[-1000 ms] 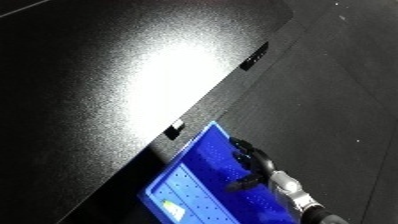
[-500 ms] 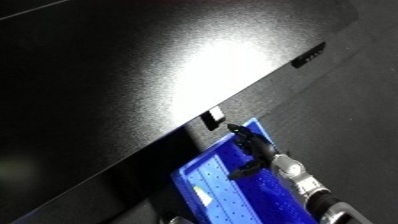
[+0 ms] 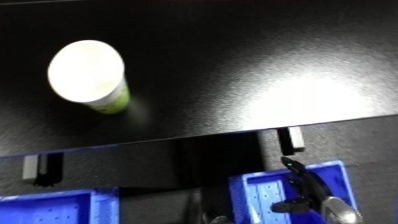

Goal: Pick up the object and place it into the box

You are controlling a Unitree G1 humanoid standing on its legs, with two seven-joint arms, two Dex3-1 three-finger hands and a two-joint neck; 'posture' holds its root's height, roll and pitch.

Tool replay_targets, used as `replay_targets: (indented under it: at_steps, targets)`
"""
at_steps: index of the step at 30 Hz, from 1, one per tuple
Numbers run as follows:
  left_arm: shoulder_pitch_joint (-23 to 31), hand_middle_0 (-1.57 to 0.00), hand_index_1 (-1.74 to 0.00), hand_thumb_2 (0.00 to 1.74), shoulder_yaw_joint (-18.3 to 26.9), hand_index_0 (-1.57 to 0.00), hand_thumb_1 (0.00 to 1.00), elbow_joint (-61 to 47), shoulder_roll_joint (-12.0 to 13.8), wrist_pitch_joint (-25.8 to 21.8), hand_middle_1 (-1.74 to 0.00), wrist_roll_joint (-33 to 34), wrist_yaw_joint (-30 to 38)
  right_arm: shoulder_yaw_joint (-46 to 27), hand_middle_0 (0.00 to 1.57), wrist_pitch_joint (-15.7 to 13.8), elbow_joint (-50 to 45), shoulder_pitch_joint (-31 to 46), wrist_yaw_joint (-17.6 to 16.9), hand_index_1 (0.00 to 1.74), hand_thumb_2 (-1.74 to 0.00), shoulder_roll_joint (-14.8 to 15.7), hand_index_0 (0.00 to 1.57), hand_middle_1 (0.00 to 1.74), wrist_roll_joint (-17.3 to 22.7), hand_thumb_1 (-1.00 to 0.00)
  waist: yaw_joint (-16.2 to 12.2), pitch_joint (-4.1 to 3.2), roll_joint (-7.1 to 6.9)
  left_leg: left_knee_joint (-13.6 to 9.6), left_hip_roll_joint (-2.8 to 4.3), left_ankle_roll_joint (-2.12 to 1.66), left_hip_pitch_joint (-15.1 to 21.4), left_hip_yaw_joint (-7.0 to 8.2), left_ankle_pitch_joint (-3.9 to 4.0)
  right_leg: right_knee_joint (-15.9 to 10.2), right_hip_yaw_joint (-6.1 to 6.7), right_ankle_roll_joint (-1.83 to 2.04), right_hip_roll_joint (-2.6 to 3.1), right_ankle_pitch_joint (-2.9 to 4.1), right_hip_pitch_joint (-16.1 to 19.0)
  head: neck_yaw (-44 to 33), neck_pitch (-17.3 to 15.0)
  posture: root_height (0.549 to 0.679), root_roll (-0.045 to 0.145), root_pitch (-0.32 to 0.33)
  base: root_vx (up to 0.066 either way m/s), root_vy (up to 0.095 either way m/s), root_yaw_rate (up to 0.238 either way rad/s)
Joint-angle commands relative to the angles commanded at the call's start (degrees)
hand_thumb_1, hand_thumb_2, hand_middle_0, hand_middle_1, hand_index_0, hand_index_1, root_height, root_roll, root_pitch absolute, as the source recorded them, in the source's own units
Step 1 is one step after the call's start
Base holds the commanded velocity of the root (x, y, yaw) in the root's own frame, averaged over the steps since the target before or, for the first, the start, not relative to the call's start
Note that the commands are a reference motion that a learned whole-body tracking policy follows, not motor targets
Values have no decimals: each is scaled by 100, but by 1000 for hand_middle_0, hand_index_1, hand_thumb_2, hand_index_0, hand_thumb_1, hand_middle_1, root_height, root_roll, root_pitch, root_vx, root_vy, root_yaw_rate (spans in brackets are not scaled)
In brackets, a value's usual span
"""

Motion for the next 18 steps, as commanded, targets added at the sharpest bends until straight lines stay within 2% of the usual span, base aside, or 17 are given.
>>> replay_targets:
  at_steps: [5,12,14,18]
  targets:
    - [-73,0,0,0,-37,0,0,-77,57,55,0,34,-11,98,0,86,101,-22,-86,0,0,153,0,0,37,0,98,21,3,-113,-16,-22,4,-50,128,31,-81,64,-69,27,-4,-485,102,624,54,-40,13,-28,151]
    - [-98,0,0,0,-64,0,0,-122,151,126,0,70,-40,185,0,51,190,12,-159,0,0,275,0,0,65,0,206,63,-4,-219,-2,-53,20,-102,248,72,-199,116,-155,35,21,-1000,239,623,50,-47,13,-20,147]
    - [-98,0,0,0,-67,0,0,-123,191,97,0,63,-83,214,0,28,219,20,-189,0,0,302,0,0,90,0,235,74,-7,-229,5,-54,18,-114,264,90,-229,125,-176,30,21,-1122,167,623,50,-48,-2,-11,110]
    - [-98,0,0,0,-68,0,0,-200,248,54,0,-3,-153,267,0,0,246,33,-245,0,0,337,0,0,170,0,288,103,-23,-208,5,-61,2,-152,272,105,-276,138,-205,18,40,-1658,-224,622,50,-50,-6,-1,70]
